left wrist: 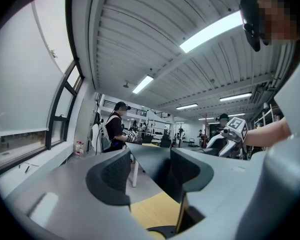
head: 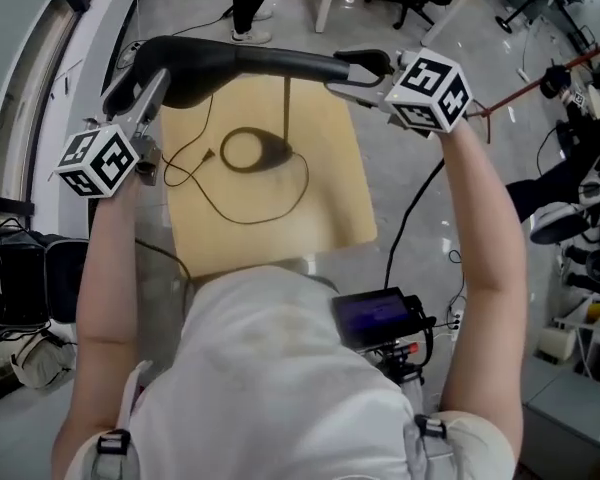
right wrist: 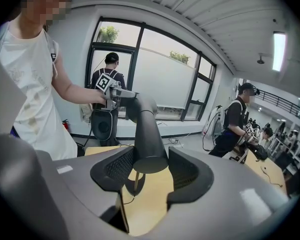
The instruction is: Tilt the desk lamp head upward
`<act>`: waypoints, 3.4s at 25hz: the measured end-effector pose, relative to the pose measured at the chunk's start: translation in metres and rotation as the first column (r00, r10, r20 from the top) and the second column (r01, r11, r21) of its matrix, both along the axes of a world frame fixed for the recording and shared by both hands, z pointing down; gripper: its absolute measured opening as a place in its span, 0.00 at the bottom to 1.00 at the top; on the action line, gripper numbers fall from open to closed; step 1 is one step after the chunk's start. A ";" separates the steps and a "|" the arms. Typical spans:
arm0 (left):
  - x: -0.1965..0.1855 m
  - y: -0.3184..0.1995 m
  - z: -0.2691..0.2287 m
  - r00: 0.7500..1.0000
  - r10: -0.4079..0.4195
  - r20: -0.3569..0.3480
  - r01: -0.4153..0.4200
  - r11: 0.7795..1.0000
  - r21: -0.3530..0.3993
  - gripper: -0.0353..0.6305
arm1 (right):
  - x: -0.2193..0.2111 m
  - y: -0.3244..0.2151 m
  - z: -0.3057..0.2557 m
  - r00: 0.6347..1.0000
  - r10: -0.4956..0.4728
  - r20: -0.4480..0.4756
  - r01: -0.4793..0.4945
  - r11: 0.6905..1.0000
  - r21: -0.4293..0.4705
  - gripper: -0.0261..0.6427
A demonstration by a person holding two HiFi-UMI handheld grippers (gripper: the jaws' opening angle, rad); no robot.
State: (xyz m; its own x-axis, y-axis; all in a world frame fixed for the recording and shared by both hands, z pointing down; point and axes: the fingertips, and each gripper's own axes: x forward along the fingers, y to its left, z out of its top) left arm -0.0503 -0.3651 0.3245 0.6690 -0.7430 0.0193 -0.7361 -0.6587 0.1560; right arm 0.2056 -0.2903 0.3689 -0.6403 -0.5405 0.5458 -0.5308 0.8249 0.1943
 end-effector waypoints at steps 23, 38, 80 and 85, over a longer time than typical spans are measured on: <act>0.023 0.003 -0.059 0.999 0.022 0.034 -0.026 0.992 0.125 0.32 | 0.002 0.003 0.027 0.997 0.057 0.057 -0.054 0.998 -0.045 0.38; 0.039 0.013 -0.077 0.998 0.059 -0.006 -0.057 0.986 0.157 0.27 | 0.005 0.011 0.044 0.992 0.076 0.099 -0.072 0.996 -0.046 0.38; 0.089 0.067 -0.137 0.984 0.112 0.138 -0.151 0.934 0.325 0.18 | -0.017 0.022 0.074 0.980 0.082 0.183 -0.067 0.994 -0.087 0.38; 0.094 0.070 -0.140 0.981 0.108 0.161 -0.156 0.933 0.325 0.18 | -0.020 0.020 0.077 0.979 0.083 0.187 -0.067 0.993 -0.093 0.38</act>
State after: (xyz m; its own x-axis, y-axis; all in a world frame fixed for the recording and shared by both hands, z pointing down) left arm 0.0439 -0.2953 0.1849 0.7699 -0.6276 -0.1160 -0.6375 -0.7474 -0.1870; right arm 0.1858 -0.2698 0.4462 -0.6962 -0.5477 0.4642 -0.6124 0.7904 0.0142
